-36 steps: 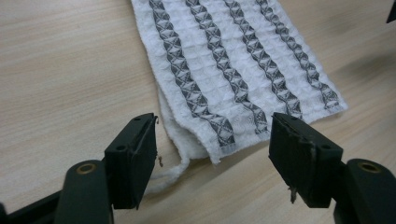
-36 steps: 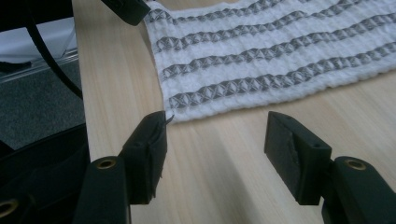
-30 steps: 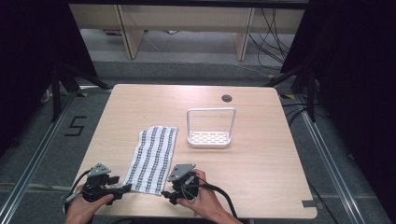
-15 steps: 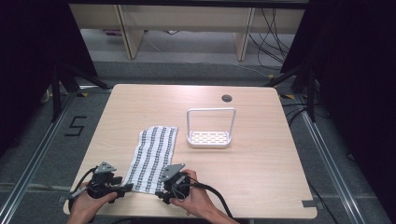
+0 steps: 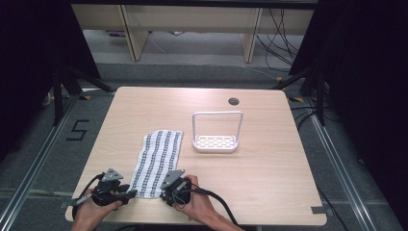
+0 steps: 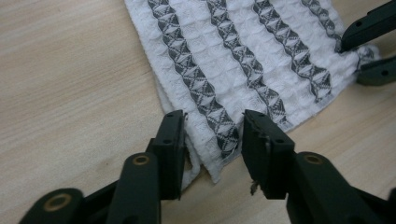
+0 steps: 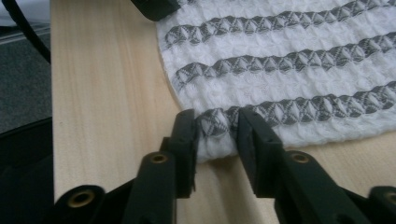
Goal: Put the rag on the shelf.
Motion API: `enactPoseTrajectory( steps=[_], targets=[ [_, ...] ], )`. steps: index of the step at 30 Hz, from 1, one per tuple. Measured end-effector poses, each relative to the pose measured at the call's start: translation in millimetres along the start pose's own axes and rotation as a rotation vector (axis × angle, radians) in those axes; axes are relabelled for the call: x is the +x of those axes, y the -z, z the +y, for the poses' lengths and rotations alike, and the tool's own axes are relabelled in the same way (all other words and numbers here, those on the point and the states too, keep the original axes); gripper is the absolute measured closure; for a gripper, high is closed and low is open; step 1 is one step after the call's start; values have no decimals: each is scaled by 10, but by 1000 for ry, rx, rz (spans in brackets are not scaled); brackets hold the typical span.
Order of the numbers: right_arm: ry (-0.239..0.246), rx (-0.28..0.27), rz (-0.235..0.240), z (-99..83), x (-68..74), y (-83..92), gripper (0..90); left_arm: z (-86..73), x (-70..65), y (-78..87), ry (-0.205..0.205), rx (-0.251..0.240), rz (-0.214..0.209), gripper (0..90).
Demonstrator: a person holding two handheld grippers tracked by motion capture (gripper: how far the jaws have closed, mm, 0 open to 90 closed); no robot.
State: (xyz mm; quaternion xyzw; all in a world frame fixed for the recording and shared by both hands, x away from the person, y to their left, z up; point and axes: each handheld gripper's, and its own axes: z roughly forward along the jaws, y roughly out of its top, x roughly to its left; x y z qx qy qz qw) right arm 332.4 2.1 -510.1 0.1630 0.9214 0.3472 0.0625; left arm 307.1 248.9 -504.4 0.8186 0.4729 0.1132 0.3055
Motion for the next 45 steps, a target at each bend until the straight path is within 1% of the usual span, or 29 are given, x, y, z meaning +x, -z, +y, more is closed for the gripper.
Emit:
enactPoseTrajectory(
  steps=[1, 2, 3, 4, 5, 7, 9, 11, 12, 13, 14, 16, 17, 19, 22, 23, 24, 25, 27, 28, 31, 32, 33, 34, 35, 39, 43, 44, 45],
  targets=[
    [-5, 2, -12, -2, 0, 2, 724, -1, -6, -2, -3, -3, 3, 626],
    [-5, 2, -13, -1, 0, 1, 743, -1, -13, 3, -12, 3, -4, 644],
    [-6, 1, -10, 1, -1, 1, 769, -2, -20, -8, -17, -3, 7, 672],
    [-6, 1, -10, 2, -2, 2, 787, 0, -22, 2, -29, 5, -4, 695],
    [-7, 5, -9, 4, -8, 6, 804, 0, -29, -7, -29, -1, 5, 725],
    [-24, -4, 2, 0, -6, -2, 821, 5, -35, 6, -43, -3, 4, 792],
    [-21, -9, 10, 2, -14, 1, 832, 12, -36, 24, -58, -1, 2, 832],
    [-18, -10, 10, 9, -18, 15, 839, 22, -36, 48, -66, -3, 2, 844],
    [-29, -19, 13, 9, -14, 16, 842, 25, -34, 51, -63, -11, 6, 847],
    [-41, -3, 9, 16, -12, 41, 844, 31, -24, 78, -77, -1, -6, 851],
    [-30, -27, 13, 21, -25, 40, 846, 34, -27, 79, -70, -13, 5, 852],
    [-35, -40, 23, 38, -39, 74, 848, 48, -28, 123, -82, -9, -16, 855],
    [-39, -52, 26, 49, -47, 90, 850, 53, -28, 126, -86, -13, -14, 856],
    [-45, -44, 25, 68, -61, 130, 851, 77, -29, 143, -93, -11, -22, 859],
    [-37, -54, 7, 83, -101, 166, 853, 124, -26, 174, -101, -16, -31, 863],
    [-22, -59, 3, 90, -119, 180, 854, 136, -32, 190, -98, -27, -25, 863],
    [-33, -66, 9, 99, -119, 200, 854, 157, -33, 216, -102, -36, -30, 864],
    [-65, -74, 18, 115, -108, 232, 855, 177, -30, 243, -105, -27, -35, 864],
    [-41, -89, 10, 136, -149, 265, 855, 217, -30, 277, -109, -45, -39, 865],
    [-33, -88, 3, 153, -173, 302, 856, 243, -30, 295, -110, -49, -38, 864],
    [-64, -117, 13, 230, -198, 417, 858, 354, -53, 350, -113, -61, -43, 865],
    [-50, -123, 3, 259, -228, 459, 860, 400, -65, 369, -118, -68, -48, 866],
    [-61, -131, 1, 288, -245, 506, 860, 442, -74, 393, -125, -64, -48, 866],
    [-61, -142, 3, 310, -264, 544, 860, 506, -97, 430, -125, -79, -51, 866],
    [-59, -155, -20, 346, -295, 604, 861, 563, -99, 468, -141, -85, -52, 866],
    [-60, -208, -39, 460, -389, 802, 862, 785, -144, 624, -145, -127, -61, 866],
    [-54, -249, -60, 601, -490, 999, 862, 993, -127, 768, -112, -162, -98, 866],
    [-57, -255, -60, 626, -511, 1041, 863, 1048, -115, 791, -91, -171, -114, 866],
    [-73, -267, -68, 661, -539, 1103, 863, 1103, -93, 822, -88, -153, -128, 866]
  ],
)
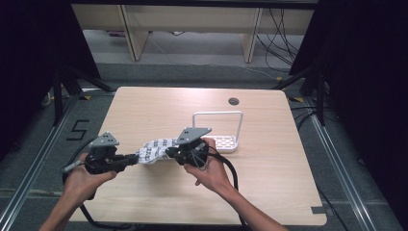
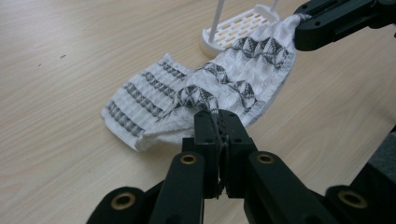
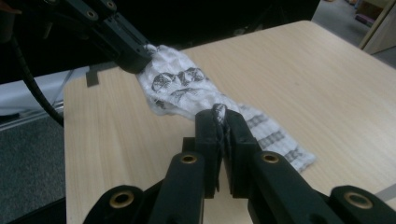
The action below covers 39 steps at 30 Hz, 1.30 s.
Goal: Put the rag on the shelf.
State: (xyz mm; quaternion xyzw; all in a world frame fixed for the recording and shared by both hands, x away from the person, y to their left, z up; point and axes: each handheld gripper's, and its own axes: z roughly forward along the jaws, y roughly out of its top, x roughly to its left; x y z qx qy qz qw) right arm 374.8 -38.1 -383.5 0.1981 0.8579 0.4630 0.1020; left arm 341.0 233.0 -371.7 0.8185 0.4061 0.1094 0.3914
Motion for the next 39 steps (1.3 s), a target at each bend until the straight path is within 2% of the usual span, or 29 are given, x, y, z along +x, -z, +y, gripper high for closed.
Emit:
enactPoseTrajectory(
  steps=[3, 5, 7, 10, 11, 12, 13, 14, 15, 16, 17, 21, 23, 26, 27, 29, 30, 32, 34, 37, 39],
  targets=[
    [-19, -6, -7, 95, -58, 89, 863, 110, 6, 21, 22, 0, -17, 866],
    [-10, -7, -10, 150, -88, 143, 863, 189, -6, 44, 13, 4, -24, 866],
    [-22, -15, -18, 195, -91, 204, 863, 265, -36, 73, 9, 1, -38, 866],
    [-19, -46, -18, 293, -125, 359, 863, 377, -88, 149, -3, -23, -56, 866],
    [-34, -46, -21, 315, -126, 402, 863, 418, -106, 181, -4, -33, -63, 865],
    [-20, -62, -24, 346, -138, 449, 863, 456, -135, 211, 5, -54, -70, 865],
    [-34, -66, -25, 374, -133, 506, 863, 499, -157, 256, 0, -61, -79, 865],
    [-31, -77, -27, 400, -134, 563, 863, 541, -176, 306, -16, -63, -81, 865],
    [-9, -97, -29, 425, -147, 615, 863, 593, -217, 349, -10, -85, -83, 866],
    [-12, -112, -32, 448, -145, 677, 863, 647, -237, 392, -25, -91, -88, 866],
    [-9, -124, -35, 467, -149, 736, 863, 678, -262, 407, -17, -107, -86, 865],
    [-6, -153, -50, 501, -147, 889, 863, 803, -344, 463, -41, -121, -96, 865],
    [-2, -162, -54, 504, -162, 951, 863, 843, -391, 453, -38, -131, -111, 865],
    [-25, -169, -77, 474, -179, 1059, 863, 907, -446, 389, -45, -131, -125, 865],
    [-26, -167, -77, 463, -188, 1077, 863, 940, -466, 364, -57, -108, -127, 865],
    [-22, -166, -89, 429, -206, 1123, 863, 984, -501, 316, -58, -110, -130, 865],
    [-39, -172, -103, 408, -208, 1153, 863, 1013, -514, 295, -63, -107, -132, 864],
    [-32, -183, -117, 377, -248, 1208, 863, 1075, -542, 250, -63, -112, -143, 864],
    [-52, -192, -123, 348, -276, 1261, 863, 1140, -569, 209, -65, -117, -153, 864],
    [-63, -193, -159, 315, -345, 1390, 863, 1241, -602, 154, -69, -120, -165, 864],
    [-54, -195, -170, 311, -369, 1427, 863, 1308, -631, 123, -70, -128, -170, 864]
  ],
)
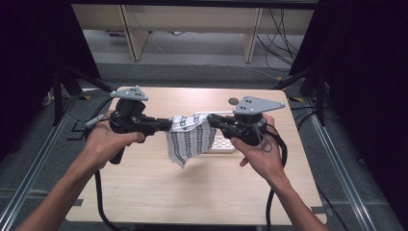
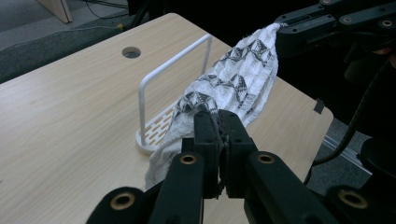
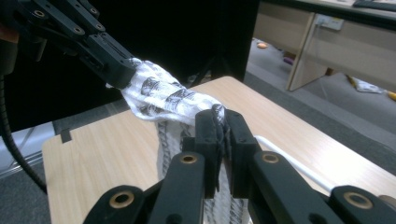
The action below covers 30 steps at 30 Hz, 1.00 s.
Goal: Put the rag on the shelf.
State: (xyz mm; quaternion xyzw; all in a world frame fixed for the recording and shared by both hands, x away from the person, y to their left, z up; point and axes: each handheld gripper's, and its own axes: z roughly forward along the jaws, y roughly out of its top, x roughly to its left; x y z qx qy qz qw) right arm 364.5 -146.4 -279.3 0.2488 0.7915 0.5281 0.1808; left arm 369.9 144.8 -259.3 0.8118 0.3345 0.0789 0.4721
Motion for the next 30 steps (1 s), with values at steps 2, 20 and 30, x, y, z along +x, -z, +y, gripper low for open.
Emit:
enactPoseTrajectory(
  steps=[2, 20, 30],
  targets=[
    [-11, -7, -16, 6, -40, 56, 863, 63, -17, -47, -9, -6, -8, 864],
    [-58, -50, -127, 23, -499, 326, 862, 534, -43, -522, -1, -37, -25, 864],
    [-94, -43, -171, 60, -743, 311, 860, 708, 65, -772, 31, -51, -6, 862]
  ],
)
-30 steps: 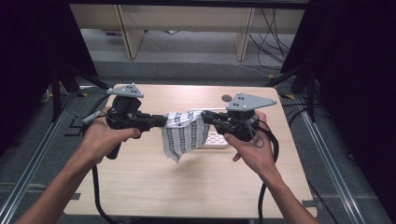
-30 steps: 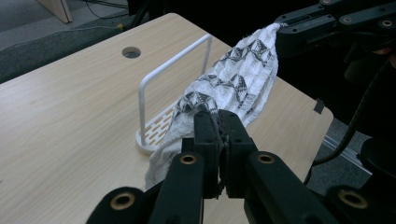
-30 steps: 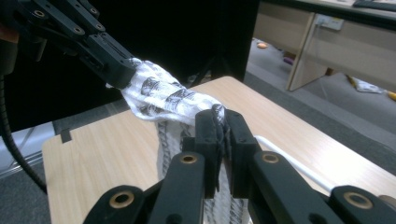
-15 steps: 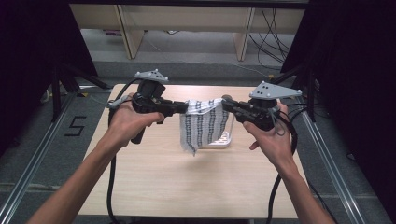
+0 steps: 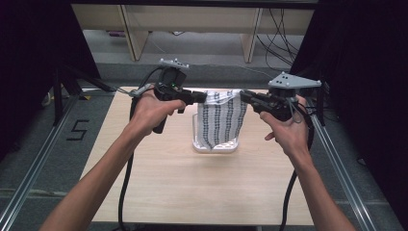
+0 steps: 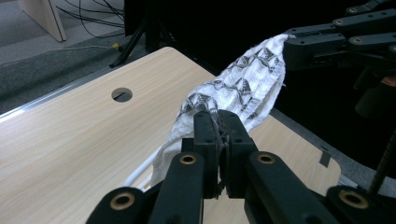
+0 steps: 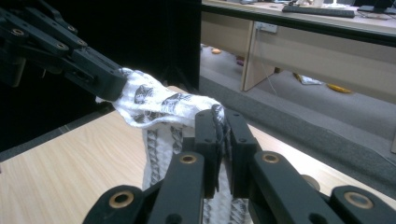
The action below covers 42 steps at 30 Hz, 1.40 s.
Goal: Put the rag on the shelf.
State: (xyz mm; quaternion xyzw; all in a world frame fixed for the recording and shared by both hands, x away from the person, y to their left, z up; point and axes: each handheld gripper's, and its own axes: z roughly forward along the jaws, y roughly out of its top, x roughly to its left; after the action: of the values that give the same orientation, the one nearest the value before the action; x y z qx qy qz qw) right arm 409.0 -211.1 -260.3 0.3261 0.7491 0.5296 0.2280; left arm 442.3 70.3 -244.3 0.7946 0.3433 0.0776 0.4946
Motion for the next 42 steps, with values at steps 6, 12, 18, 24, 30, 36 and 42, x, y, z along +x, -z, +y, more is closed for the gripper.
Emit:
enactPoseTrajectory(
  steps=[6, 12, 18, 24, 30, 36, 42],
  targets=[
    [-30, 18, -13, 53, -112, -106, 859, 86, 88, -91, 24, -11, 10, 861],
    [-31, 43, -27, 95, -226, -280, 856, 125, 209, -155, 66, -26, 35, 859],
    [-69, 67, -43, 88, -325, -473, 853, 143, 365, -295, 116, -31, 61, 855],
    [-114, 89, -52, 47, -507, -694, 850, 148, 507, -491, 150, -21, 75, 852],
    [-144, 115, -67, -12, -636, -868, 843, 115, 651, -665, 168, 12, 86, 841],
    [-191, 135, -82, -110, -743, -1003, 836, 43, 790, -824, 221, 35, 90, 826],
    [-198, 179, -107, -202, -774, -1094, 830, -36, 847, -932, 240, 69, 87, 817]
  ],
)
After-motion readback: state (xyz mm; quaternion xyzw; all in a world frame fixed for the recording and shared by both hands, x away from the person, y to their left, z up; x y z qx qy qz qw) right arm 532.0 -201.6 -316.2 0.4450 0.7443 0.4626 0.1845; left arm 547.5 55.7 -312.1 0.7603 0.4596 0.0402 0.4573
